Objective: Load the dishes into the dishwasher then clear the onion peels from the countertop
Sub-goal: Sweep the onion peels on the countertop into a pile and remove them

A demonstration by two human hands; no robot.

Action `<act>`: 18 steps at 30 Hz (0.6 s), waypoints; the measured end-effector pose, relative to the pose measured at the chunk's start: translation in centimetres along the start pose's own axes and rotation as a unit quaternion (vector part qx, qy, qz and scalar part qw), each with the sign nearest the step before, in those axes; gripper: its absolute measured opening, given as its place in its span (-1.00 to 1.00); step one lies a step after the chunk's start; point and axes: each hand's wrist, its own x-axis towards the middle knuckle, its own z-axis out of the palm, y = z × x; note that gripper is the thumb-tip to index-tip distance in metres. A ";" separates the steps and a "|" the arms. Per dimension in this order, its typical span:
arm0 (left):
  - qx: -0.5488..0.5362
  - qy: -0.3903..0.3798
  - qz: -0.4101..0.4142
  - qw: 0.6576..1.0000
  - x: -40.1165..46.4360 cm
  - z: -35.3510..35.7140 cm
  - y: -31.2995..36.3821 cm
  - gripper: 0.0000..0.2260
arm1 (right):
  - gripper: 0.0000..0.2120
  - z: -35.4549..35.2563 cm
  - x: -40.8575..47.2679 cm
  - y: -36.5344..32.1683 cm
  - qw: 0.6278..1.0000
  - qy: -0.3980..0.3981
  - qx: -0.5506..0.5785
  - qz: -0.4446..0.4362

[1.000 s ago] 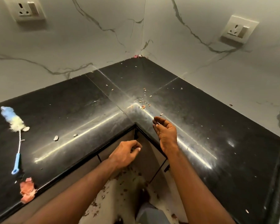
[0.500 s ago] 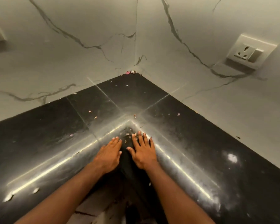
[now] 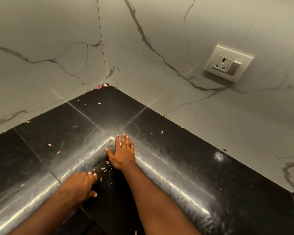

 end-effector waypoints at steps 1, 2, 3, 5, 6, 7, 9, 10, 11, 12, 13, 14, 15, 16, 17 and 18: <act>0.000 -0.001 0.004 1.000 0.0 -0.1 -0.3 -0.47 | -0.19 0.1 0.3 -0.2 1.000 -0.011 -0.008 -0.013; -0.001 -0.001 0.007 1.000 0.0 -0.1 -0.5 -0.47 | -0.21 0.4 0.3 -0.4 0.999 -0.017 -0.011 -0.035; -0.002 0.002 0.010 1.000 0.1 0.0 -0.8 -0.48 | -0.23 0.7 0.0 -0.6 0.998 -0.020 -0.011 -0.062; 0.000 0.010 0.011 1.000 0.1 0.2 -1.3 -0.49 | -0.28 1.5 -1.2 -0.8 0.992 -0.016 -0.012 -0.126; 0.001 0.014 0.012 1.000 0.1 0.2 -1.4 -0.49 | -0.32 1.8 -2.0 -0.9 0.988 -0.010 -0.010 -0.152; 0.001 0.019 0.016 1.000 0.1 0.1 -1.4 -0.49 | -0.36 2.1 -2.7 -0.8 0.985 -0.005 -0.004 -0.173; 0.005 0.019 0.024 1.000 -0.3 -0.3 -1.1 -0.48 | -0.45 2.6 -4.0 -0.5 0.980 -0.005 0.020 -0.198; 0.011 0.021 0.030 0.999 -0.3 -0.3 -0.8 -0.48 | -0.49 2.5 -4.5 -0.2 0.979 -0.009 0.038 -0.200; 0.013 0.024 0.035 0.999 -0.5 -0.1 -0.8 -0.47 | -0.52 2.2 -5.1 0.0 0.978 -0.011 0.063 -0.197; 0.010 0.025 0.039 0.999 -0.4 0.1 -0.5 -0.45 | -0.56 1.7 -5.7 0.6 0.980 -0.007 0.092 -0.179; 0.004 0.028 0.040 0.999 -0.7 0.3 -0.6 -0.44 | -0.61 1.5 -6.3 0.9 0.980 0.017 0.119 -0.159; 0.000 0.031 0.042 0.999 -0.8 0.4 -0.6 -0.43 | -0.65 1.2 -7.0 1.6 0.979 0.061 0.144 -0.131; -0.002 0.034 0.044 0.998 -0.7 0.4 -0.4 -0.43 | -0.67 1.2 -7.8 2.5 0.975 0.116 0.164 -0.094; -0.002 0.037 0.044 0.998 -0.9 0.5 -0.6 -0.44 | -0.67 1.6 -8.6 3.0 0.969 0.172 0.171 -0.056; -0.005 0.042 0.046 0.998 -0.9 0.4 -0.7 -0.45 | -0.64 2.2 -9.4 3.6 0.964 0.215 0.155 -0.014; -0.007 0.045 0.048 0.998 -1.0 0.5 -0.8 -0.46 | -0.57 3.0 -10.3 3.6 0.964 0.236 0.118 0.020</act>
